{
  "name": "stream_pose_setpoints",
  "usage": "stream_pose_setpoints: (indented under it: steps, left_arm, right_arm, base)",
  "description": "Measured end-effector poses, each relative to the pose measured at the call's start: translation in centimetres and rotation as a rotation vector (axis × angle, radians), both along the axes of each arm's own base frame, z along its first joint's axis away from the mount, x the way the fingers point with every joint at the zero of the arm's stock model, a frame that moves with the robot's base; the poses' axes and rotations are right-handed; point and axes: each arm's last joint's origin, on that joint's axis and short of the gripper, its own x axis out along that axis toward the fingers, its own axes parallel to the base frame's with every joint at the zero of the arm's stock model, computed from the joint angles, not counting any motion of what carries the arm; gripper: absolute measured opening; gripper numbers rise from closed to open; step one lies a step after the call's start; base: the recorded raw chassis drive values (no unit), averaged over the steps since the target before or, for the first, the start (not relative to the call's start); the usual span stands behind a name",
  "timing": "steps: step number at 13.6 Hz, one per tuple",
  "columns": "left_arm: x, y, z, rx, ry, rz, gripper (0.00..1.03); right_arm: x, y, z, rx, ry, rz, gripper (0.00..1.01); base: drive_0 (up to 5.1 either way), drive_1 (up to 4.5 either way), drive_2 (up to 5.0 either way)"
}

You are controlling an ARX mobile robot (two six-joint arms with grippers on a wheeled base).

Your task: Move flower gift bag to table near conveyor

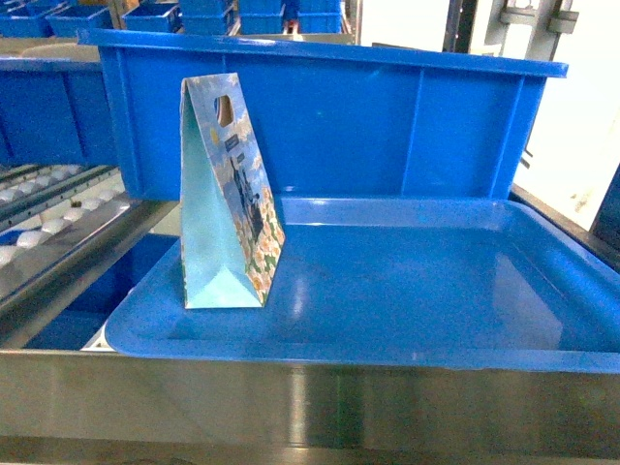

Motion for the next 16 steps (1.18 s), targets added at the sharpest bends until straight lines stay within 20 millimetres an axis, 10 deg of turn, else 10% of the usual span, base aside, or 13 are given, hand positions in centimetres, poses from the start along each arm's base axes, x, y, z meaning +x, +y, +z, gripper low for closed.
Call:
stream_pose_setpoints:
  steps: [10, 16]
  left_arm:
    - [0.5, -0.6, 0.0, -0.014, 0.004, -0.015, 0.98]
    - [6.6, -4.0, 3.4, -0.027, -0.011, -0.154, 0.98]
  right_arm:
    - [0.0, 0.0, 0.0, -0.006, 0.0, -0.004, 0.02]
    - [0.0, 0.0, 0.0, -0.007, 0.0, -0.004, 0.02]
  base:
    - [0.0, 0.0, 0.0]
    - [0.0, 0.0, 0.0]
